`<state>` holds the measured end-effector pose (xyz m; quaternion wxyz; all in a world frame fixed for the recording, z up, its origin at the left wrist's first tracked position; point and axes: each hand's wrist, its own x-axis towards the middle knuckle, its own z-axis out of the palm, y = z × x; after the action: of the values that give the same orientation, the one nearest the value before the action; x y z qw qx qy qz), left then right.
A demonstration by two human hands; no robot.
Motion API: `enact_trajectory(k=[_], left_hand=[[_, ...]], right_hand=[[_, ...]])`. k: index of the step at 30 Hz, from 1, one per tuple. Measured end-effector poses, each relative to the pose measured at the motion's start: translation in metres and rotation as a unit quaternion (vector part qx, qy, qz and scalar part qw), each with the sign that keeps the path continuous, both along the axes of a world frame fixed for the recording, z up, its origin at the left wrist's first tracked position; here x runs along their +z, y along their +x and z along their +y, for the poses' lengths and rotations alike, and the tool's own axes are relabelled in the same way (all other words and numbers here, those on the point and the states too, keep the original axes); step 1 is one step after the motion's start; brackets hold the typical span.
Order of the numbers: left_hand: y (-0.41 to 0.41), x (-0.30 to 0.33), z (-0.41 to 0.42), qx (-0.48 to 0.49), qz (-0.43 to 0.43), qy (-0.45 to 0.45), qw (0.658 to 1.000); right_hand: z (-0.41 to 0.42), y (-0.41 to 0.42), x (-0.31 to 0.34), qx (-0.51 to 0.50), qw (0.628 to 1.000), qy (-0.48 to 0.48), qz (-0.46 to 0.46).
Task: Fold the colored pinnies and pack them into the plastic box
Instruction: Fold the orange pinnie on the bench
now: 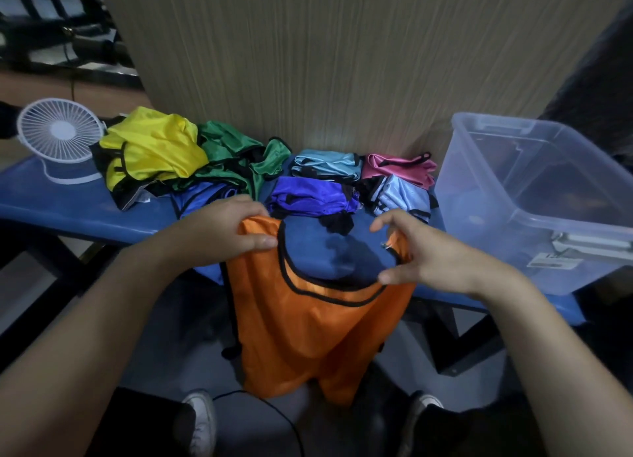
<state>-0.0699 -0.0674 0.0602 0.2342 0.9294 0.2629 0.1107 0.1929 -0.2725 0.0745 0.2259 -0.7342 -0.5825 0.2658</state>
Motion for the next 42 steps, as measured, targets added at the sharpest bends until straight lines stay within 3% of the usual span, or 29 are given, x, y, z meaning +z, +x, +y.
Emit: enact_trajectory(k=[4,8,12,16,23,27,37,42], left_hand=[[-0.015,0.005,0.006,0.041,-0.035,0.055,0.997],[-0.034,0.011,0.013,0.098,-0.06,0.055,0.992],[-0.057,0.013,0.024,0.11,-0.052,0.025,0.992],[-0.072,0.011,0.028,0.139,-0.079,0.052,0.986],[-0.08,0.012,0.024,0.162,-0.127,0.052,0.977],[-0.079,0.014,0.026,0.13,-0.092,0.046,0.986],[-0.068,0.009,0.021,0.141,-0.07,0.057,0.986],[-0.06,0.013,0.013,0.148,-0.037,0.059,0.986]], right_hand=[[-0.003,0.014,-0.002,-0.07,0.992,0.043,-0.094],[-0.01,0.022,0.0,-0.139,0.983,0.066,-0.096],[-0.019,0.024,0.008,-0.116,0.99,0.026,-0.07],[-0.021,0.03,0.003,-0.084,0.995,0.006,-0.058],[-0.014,0.025,-0.004,-0.145,0.971,0.083,-0.173],[-0.011,0.023,-0.004,-0.141,0.974,0.09,-0.149],[-0.014,0.024,0.008,-0.051,0.994,-0.026,-0.096],[-0.01,0.022,0.005,-0.071,0.994,0.064,-0.06]])
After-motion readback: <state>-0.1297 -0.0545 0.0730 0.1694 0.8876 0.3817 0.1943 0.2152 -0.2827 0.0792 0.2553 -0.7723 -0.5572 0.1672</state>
